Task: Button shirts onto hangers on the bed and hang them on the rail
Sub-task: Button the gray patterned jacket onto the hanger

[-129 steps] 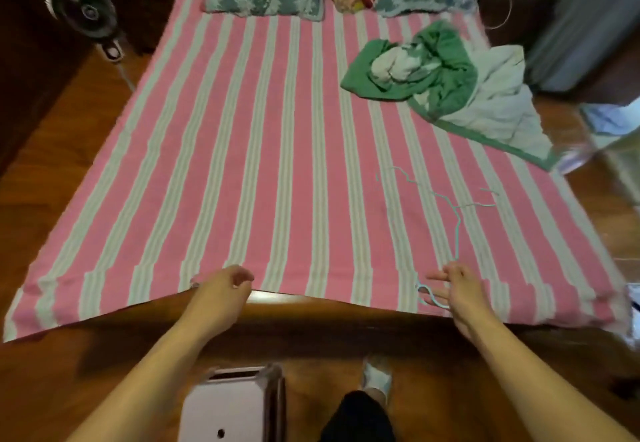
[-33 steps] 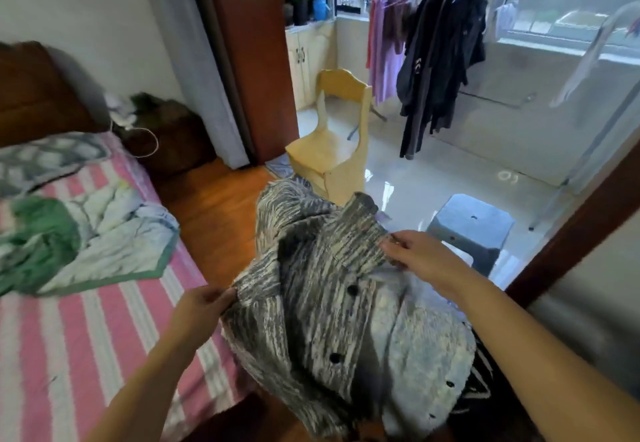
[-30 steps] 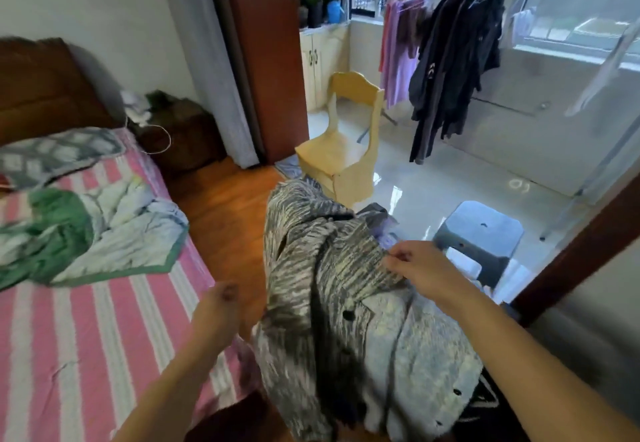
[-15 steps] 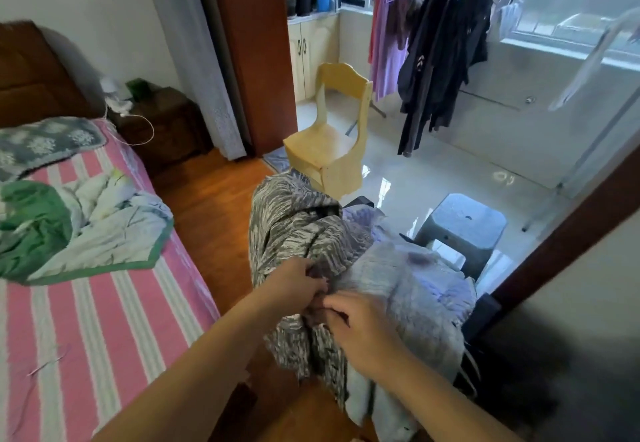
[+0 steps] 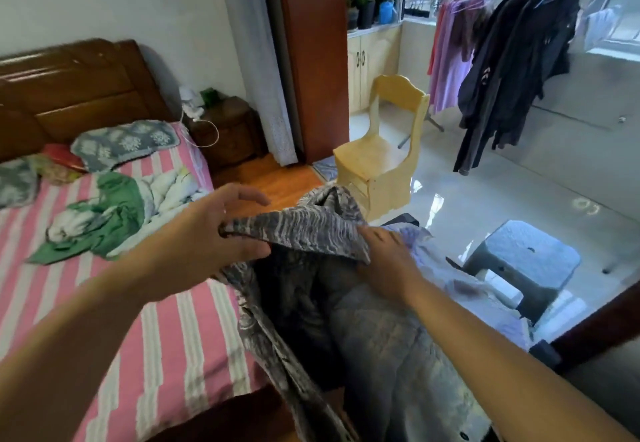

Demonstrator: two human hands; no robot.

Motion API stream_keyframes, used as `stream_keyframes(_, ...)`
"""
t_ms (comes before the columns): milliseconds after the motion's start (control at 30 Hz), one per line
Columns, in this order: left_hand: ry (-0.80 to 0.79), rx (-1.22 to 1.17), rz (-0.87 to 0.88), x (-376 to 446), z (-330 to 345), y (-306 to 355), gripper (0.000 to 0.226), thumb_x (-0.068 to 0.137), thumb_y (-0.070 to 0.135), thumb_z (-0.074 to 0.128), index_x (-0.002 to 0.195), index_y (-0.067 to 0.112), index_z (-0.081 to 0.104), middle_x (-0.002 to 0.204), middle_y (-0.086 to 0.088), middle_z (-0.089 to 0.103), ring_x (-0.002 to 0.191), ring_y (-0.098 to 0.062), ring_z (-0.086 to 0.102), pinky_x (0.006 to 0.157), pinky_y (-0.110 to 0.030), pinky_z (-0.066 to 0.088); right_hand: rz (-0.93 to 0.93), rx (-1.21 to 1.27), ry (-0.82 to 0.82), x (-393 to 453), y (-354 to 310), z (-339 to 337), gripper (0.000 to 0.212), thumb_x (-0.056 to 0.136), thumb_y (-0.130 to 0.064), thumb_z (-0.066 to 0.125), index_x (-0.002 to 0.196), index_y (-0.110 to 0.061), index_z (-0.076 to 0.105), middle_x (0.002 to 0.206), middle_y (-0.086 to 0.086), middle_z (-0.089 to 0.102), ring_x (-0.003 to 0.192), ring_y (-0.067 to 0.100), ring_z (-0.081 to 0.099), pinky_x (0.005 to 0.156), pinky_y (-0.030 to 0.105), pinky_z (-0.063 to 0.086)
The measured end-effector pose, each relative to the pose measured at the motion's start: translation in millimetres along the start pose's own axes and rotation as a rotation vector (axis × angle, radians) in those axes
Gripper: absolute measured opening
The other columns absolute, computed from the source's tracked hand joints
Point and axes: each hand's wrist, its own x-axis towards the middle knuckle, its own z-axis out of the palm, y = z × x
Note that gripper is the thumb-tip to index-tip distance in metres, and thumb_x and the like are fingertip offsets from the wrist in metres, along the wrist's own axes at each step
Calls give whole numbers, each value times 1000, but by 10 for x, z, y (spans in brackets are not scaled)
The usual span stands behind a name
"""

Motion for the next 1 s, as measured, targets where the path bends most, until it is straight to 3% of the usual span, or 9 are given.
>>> stream_keyframes(67,-18,166,-52,-123,-273,-152,61,75,26,86,121,52,55,84,-1,64,58,-4,58,54,-21,45,28,-51,57,201,44,35,43,88,-17,51,129,-13,63,128,16,63,121,40,55,100,45,41)
stream_keyframes(133,24,352,-141,-228,-414,-419,54,83,21,83,118,50,53,88,3,60,63,3,59,53,-16,40,119,-126,49,387,60,13,31,94,-13,49,117,-14,70,117,17,68,110,42,60,91,45,48)
stream_keyframes(200,162,547,-220,-304,-472,-795,28,88,23,79,95,39,58,78,3,58,58,-5,51,51,-23,34,138,-127,94,577,-56,4,26,97,-12,47,111,-11,69,107,19,69,104,42,63,83,44,52)
stream_keyframes(267,377,587,-306,-402,-525,-1197,34,90,23,77,66,24,52,58,1,49,52,-16,39,51,-33,29,135,-83,177,760,-349,-51,24,100,-10,44,111,-7,65,105,20,68,101,42,64,80,44,50)
stream_keyframes(400,708,357,-389,-639,-813,-1577,35,93,14,70,63,14,52,55,-8,52,52,-26,42,52,-34,31,-119,-122,392,1165,-1099,-392,18,96,-3,49,104,-7,64,91,17,67,84,42,64,65,42,46)
stream_keyframes(600,980,153,-212,-954,-1864,-1216,30,94,18,69,69,9,56,61,-15,53,56,-26,45,52,-36,34,-253,-68,616,1676,-2461,-805,18,97,-5,45,101,-10,62,94,14,68,82,41,64,63,43,49)
stream_keyframes(733,1167,-115,-144,-1367,-2706,-1339,20,90,26,69,81,8,66,74,-27,62,61,-28,57,58,-58,53,-377,-59,711,1808,-3540,-834,25,94,0,42,102,-10,63,91,16,69,75,41,64,56,39,45)
stream_keyframes(900,1397,-191,36,-2006,-3893,-1490,19,94,11,67,77,5,60,63,-15,50,55,-24,48,51,-35,39,-633,37,850,1880,-4931,-915,14,100,-19,60,103,-9,70,83,19,71,67,40,66,53,34,36)
stream_keyframes(1000,1539,-157,45,-2508,-4600,-1661,18,94,12,67,87,-4,64,70,-16,55,59,-24,55,45,-31,46,-753,-36,646,1994,-5617,-690,28,99,-38,62,104,-11,66,89,19,71,76,41,67,60,39,42)
